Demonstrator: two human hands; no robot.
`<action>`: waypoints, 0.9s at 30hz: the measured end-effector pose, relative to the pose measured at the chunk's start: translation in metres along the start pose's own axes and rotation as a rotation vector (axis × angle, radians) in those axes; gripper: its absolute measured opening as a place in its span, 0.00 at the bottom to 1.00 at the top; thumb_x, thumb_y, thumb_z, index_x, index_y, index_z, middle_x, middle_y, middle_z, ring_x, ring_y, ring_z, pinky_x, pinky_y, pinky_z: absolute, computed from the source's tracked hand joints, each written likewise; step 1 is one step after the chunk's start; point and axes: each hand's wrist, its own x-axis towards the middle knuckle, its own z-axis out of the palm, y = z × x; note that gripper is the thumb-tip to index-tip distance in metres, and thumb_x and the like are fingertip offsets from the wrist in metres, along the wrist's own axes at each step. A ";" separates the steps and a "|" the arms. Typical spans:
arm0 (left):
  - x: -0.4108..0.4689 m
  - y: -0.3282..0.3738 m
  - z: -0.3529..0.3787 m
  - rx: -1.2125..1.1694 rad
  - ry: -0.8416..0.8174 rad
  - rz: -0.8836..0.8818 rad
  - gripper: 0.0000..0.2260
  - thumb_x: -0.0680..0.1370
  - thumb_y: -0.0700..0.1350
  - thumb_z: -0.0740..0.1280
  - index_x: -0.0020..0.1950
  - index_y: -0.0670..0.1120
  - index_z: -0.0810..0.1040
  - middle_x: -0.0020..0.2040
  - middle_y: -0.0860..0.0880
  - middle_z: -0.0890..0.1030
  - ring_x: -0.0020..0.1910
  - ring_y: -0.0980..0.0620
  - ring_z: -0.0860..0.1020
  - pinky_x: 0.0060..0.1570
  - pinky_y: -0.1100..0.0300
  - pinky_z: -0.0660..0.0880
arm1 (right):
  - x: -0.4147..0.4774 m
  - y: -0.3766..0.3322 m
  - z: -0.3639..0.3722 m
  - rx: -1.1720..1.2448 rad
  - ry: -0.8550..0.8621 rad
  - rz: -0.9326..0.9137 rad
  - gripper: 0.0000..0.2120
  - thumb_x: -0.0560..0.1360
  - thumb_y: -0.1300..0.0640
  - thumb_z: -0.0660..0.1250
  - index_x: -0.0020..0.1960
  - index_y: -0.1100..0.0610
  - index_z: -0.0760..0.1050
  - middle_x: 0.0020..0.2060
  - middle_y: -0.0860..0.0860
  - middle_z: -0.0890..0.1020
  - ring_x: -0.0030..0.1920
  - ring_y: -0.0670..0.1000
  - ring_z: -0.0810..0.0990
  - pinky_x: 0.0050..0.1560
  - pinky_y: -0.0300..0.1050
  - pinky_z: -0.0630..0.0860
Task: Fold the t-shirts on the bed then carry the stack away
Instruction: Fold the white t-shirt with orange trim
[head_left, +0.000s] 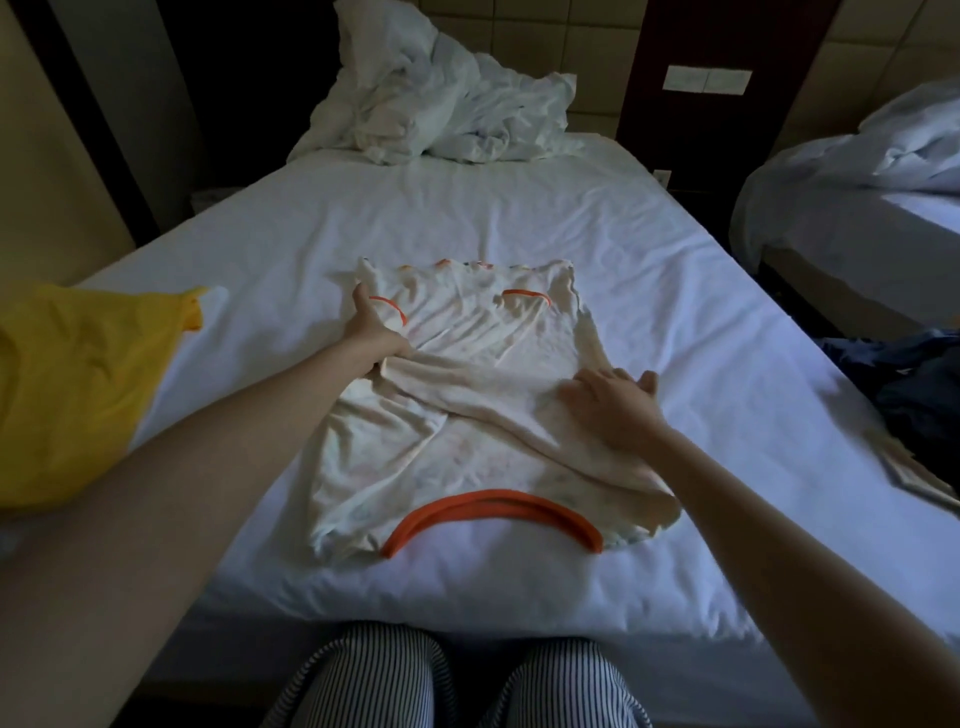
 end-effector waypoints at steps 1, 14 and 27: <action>0.002 0.002 0.001 -0.031 0.028 0.007 0.46 0.71 0.38 0.72 0.78 0.49 0.43 0.71 0.42 0.65 0.67 0.43 0.68 0.65 0.55 0.67 | 0.002 0.005 -0.004 -0.041 -0.013 0.017 0.17 0.79 0.42 0.49 0.50 0.49 0.73 0.51 0.47 0.77 0.58 0.51 0.70 0.56 0.54 0.55; 0.050 -0.013 -0.004 -0.484 0.217 -0.246 0.37 0.62 0.49 0.70 0.68 0.39 0.64 0.65 0.37 0.73 0.59 0.40 0.76 0.57 0.49 0.75 | -0.011 0.038 0.019 0.175 0.056 0.012 0.36 0.67 0.36 0.42 0.71 0.48 0.60 0.65 0.50 0.64 0.69 0.49 0.54 0.64 0.47 0.45; 0.042 -0.016 -0.032 -0.770 -0.150 -0.132 0.11 0.76 0.30 0.62 0.56 0.38 0.77 0.54 0.44 0.79 0.41 0.51 0.80 0.46 0.57 0.78 | -0.068 0.018 0.019 -0.025 -0.179 -0.480 0.36 0.62 0.26 0.20 0.69 0.31 0.34 0.70 0.34 0.38 0.74 0.45 0.35 0.70 0.39 0.33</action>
